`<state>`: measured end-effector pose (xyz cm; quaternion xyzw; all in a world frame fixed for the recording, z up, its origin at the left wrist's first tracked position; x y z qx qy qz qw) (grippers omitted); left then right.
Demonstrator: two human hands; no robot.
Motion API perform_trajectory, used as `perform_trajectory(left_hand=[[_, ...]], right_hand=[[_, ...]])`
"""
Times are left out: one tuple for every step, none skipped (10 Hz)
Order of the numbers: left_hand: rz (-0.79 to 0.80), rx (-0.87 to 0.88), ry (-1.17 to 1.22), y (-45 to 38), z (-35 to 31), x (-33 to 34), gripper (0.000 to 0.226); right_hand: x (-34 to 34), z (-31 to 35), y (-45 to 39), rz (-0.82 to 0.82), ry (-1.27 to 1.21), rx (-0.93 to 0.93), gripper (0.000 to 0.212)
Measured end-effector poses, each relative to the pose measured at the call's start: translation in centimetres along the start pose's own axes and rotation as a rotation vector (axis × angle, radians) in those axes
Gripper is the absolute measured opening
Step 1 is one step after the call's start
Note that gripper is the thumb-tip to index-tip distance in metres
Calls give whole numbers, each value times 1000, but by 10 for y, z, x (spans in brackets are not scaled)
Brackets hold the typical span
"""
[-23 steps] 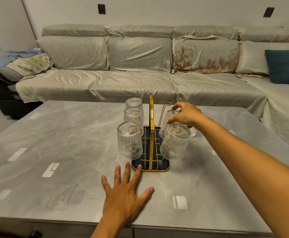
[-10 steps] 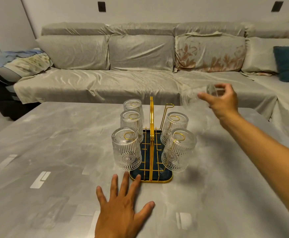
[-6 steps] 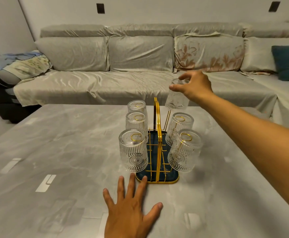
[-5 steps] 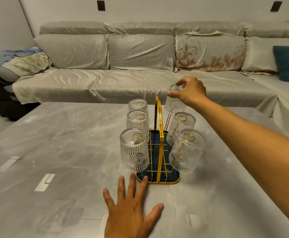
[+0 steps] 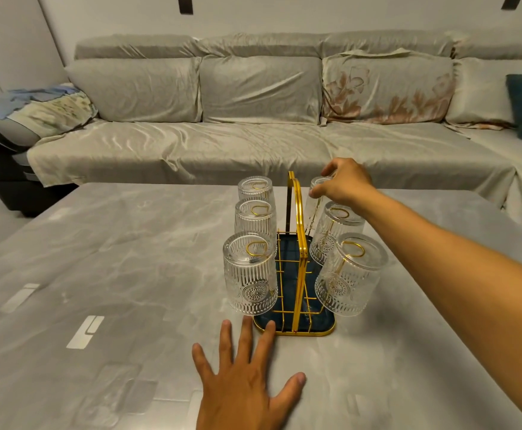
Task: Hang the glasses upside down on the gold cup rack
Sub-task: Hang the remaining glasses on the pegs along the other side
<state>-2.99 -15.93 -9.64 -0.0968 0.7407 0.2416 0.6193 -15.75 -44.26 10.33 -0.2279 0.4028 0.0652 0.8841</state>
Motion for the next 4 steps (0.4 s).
perform_trajectory(left_hand=[[-5, -3, -4, 0, 0, 0, 82], [18, -28, -11, -2, 3, 3, 80], [22, -21, -19, -4, 0, 2, 79], [24, -13, -11, -1, -1, 2, 81]], right_hand=[[0, -2, 0, 20, -19, 4, 54], [5, -3, 3, 65, -24, 17, 54], [2, 3, 3, 79, -34, 7, 56], [-6, 9, 16, 89, -104, -21, 60]])
Point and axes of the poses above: each hand's wrist, its own y-axis away from the middle knuckle, its own x-axis out of the palm, z = x × y, the point moved 9 cm from there along -y, towards the middle knuckle, and after that the axes turned 13 degrees about -x, right-handed, at the moved point
